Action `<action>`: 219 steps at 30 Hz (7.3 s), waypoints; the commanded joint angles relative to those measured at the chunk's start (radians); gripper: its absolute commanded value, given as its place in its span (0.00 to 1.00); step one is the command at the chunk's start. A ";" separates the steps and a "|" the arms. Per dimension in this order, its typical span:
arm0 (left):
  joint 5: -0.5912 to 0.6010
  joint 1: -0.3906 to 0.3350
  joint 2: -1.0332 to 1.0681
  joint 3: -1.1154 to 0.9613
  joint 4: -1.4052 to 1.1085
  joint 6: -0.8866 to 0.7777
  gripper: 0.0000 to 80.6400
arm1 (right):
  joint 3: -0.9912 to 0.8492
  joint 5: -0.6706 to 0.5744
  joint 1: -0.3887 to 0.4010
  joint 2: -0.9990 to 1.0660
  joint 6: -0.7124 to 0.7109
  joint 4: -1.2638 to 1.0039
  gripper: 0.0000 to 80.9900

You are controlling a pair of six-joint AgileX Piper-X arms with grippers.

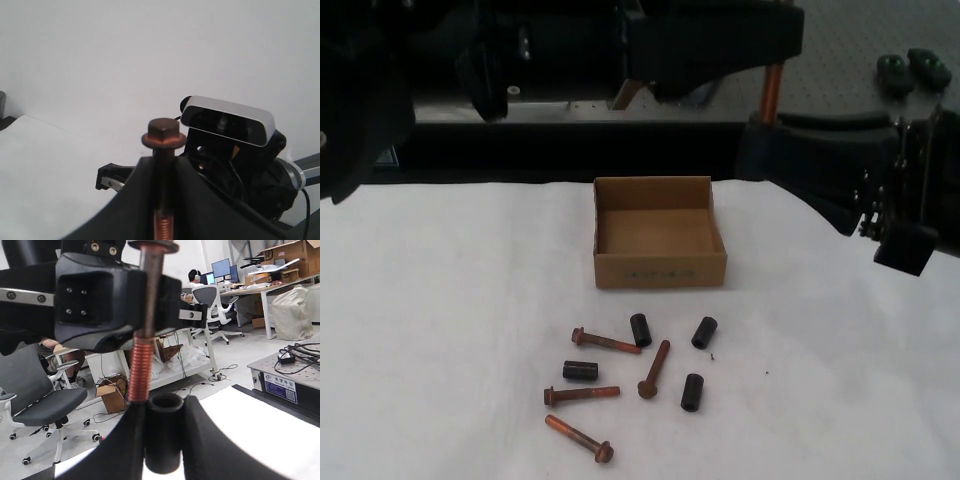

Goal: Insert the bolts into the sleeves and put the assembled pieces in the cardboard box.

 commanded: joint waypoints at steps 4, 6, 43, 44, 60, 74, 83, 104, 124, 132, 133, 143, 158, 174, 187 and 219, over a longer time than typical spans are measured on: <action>0.017 0.000 -0.012 -0.005 -0.003 -0.013 0.01 | -0.031 -0.068 -0.008 0.000 0.055 -0.072 0.03; 0.017 0.000 -0.012 -0.005 -0.003 -0.013 0.01 | -0.031 -0.079 -0.008 0.000 0.068 -0.072 0.03; 0.078 0.000 -0.012 -0.005 0.150 -0.008 0.53 | -0.031 -0.056 -0.026 0.000 0.089 -0.142 0.03; 0.078 0.000 -0.012 -0.005 0.150 -0.008 0.51 | -0.031 -0.056 -0.026 0.000 0.089 -0.142 0.03; 0.018 0.000 -0.012 -0.005 -0.032 0.003 0.46 | -0.031 -0.149 -0.026 0.000 0.051 -0.140 0.03; -0.125 0.078 -0.053 -0.005 -0.005 -0.010 0.40 | -0.164 -0.062 -0.083 0.006 -0.040 0.225 0.03; -0.100 0.152 -0.103 -0.005 0.333 0.200 0.35 | -0.478 0.027 -0.186 0.174 -0.049 0.662 0.03; -0.203 0.280 -0.122 0.187 0.441 0.298 0.35 | -1.198 0.210 -0.167 0.874 -0.027 1.120 0.03; -0.225 0.286 -0.121 0.187 0.465 0.298 0.35 | -1.496 0.340 -0.103 1.266 -0.024 1.246 0.03; -0.225 0.286 -0.121 0.187 0.529 0.301 0.35 | -1.496 0.366 -0.100 1.278 -0.001 1.327 0.03; -0.225 0.286 -0.121 0.187 0.530 0.301 0.35 | -1.496 0.369 -0.101 1.281 0.004 1.342 0.03; -0.225 0.286 -0.121 0.187 0.530 0.301 0.35 | -1.496 0.430 -0.099 1.280 0.041 1.431 0.03; -0.225 0.286 -0.121 0.187 0.530 0.301 0.35 | -1.496 0.439 -0.098 1.280 0.045 1.430 0.25; -0.232 0.286 -0.121 0.187 0.538 0.301 0.35 | -1.496 0.427 -0.097 1.244 0.045 1.443 0.22; -0.258 0.286 -0.121 0.187 0.665 0.401 0.35 | -1.496 0.515 -0.061 1.021 -0.184 1.878 0.22; -0.261 0.286 -0.206 0.187 0.791 0.442 0.35 | -0.911 0.697 0.243 0.862 0.345 1.643 0.29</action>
